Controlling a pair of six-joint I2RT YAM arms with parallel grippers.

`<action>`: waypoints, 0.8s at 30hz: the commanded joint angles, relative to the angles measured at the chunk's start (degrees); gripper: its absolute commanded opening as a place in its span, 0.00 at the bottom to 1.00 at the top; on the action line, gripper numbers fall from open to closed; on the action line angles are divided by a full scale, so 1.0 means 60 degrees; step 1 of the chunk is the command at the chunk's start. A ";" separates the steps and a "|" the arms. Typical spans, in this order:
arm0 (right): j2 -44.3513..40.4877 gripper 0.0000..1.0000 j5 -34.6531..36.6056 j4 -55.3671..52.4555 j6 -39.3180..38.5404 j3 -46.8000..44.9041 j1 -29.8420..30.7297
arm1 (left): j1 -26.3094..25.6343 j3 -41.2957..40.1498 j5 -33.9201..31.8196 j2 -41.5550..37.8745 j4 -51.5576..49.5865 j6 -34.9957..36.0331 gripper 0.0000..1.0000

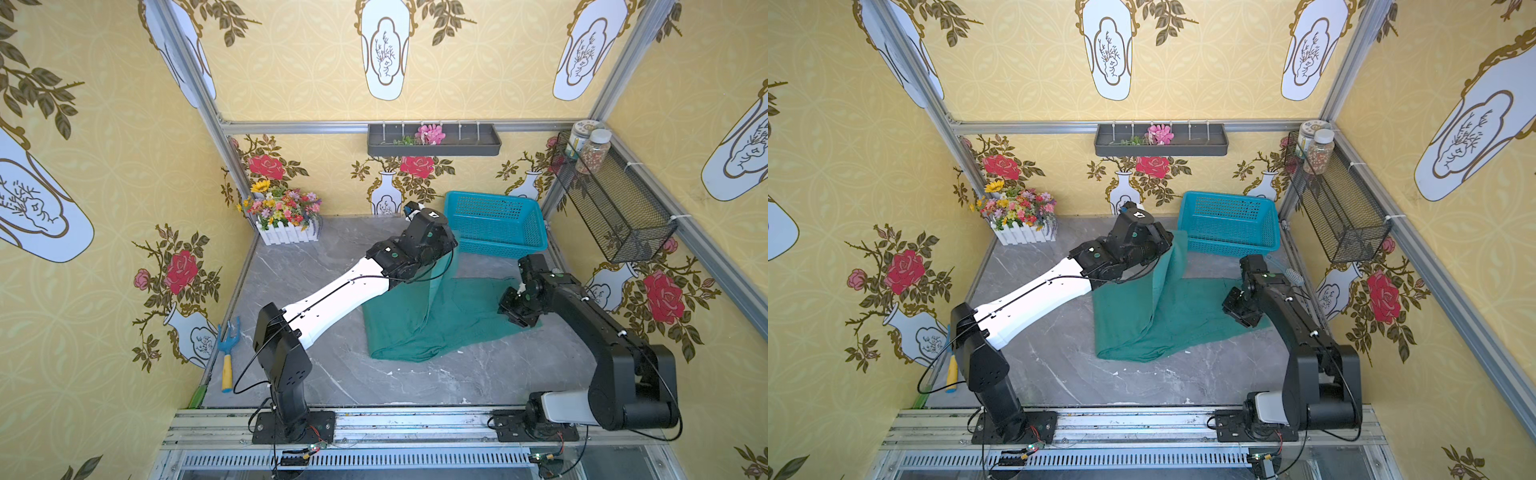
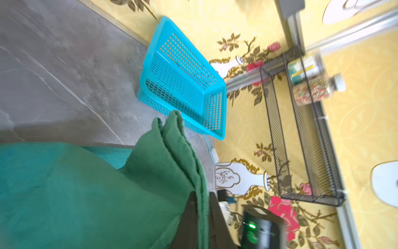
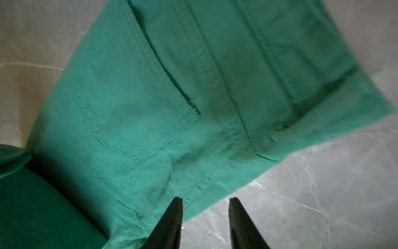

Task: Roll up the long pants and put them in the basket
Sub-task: Fold the long pant at the center of the board.

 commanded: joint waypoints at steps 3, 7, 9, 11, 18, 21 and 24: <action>0.0914 0.36 0.0679 0.1112 0.0312 0.0272 0.0860 | 0.0304 -0.0679 -0.0422 -0.0940 0.0398 -0.0434 0.00; 0.1526 0.36 0.0806 0.1442 0.0363 0.0237 0.1087 | 0.0471 -0.1103 -0.0529 -0.1535 0.0443 -0.0593 0.00; 0.1797 0.35 0.0861 0.1572 0.0400 0.0203 0.1204 | 0.0531 -0.1275 -0.0580 -0.1749 0.0485 -0.0618 0.00; 0.2004 0.35 0.0936 0.1625 0.0405 0.0181 0.1354 | 0.0572 -0.1341 -0.0619 -0.1888 0.0495 -0.0620 0.00; 0.2454 0.35 0.1171 0.1699 0.0628 0.0074 0.2029 | 0.0660 -0.1325 -0.0517 -0.2084 0.0507 -0.0613 0.00; 0.2564 0.35 0.1175 0.1789 0.0888 0.0013 0.2441 | 0.0664 -0.1301 -0.0514 -0.2141 0.0486 -0.0629 0.00; 0.2641 0.35 0.1137 0.1852 0.1204 0.0028 0.2912 | 0.0664 -0.1199 -0.0584 -0.2187 0.0398 -0.0607 0.00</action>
